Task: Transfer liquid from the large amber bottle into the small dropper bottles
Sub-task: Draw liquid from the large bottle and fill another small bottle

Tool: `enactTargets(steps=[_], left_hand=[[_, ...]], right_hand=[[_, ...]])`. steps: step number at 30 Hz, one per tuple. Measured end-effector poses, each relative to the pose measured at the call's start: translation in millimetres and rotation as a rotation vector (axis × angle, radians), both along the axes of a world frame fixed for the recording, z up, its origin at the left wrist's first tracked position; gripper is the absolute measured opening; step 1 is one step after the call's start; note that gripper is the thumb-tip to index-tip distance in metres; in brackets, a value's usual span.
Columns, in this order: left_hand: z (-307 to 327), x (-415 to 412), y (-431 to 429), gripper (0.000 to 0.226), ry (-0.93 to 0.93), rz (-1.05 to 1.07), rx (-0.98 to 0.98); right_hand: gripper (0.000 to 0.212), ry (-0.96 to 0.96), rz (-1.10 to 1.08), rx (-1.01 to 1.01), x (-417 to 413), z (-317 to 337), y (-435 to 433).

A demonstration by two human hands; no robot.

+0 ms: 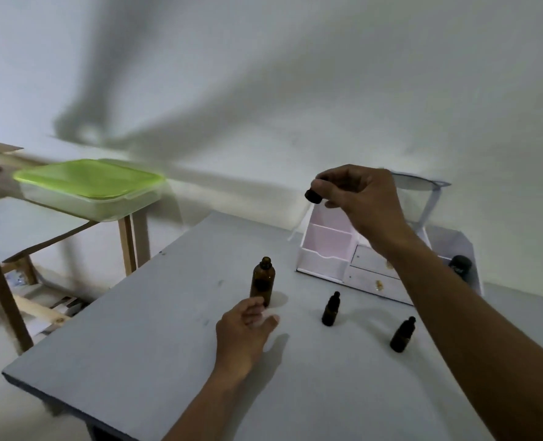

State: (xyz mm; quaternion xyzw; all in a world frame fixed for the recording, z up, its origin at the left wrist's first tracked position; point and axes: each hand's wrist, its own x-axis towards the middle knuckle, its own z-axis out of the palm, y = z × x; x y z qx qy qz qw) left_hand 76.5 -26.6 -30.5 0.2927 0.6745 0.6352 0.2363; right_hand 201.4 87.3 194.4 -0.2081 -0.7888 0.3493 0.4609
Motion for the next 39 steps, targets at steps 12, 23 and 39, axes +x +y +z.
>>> enactTargets(steps=[12, 23, 39], left_hand=[[2, 145, 35, 0.035, 0.001, -0.331, -0.054], [0, 249, 99, 0.040, 0.024, -0.563, -0.058], [0, 283, 160, 0.065, 0.238, -0.594, -0.030]], right_hand=[[0.003, -0.002, -0.181, 0.010, 154, -9, 8], [0.009, -0.018, -0.408, -0.092, 286, -53, 43], [0.006, -0.033, -0.502, -0.135, 318, -103, 73]])
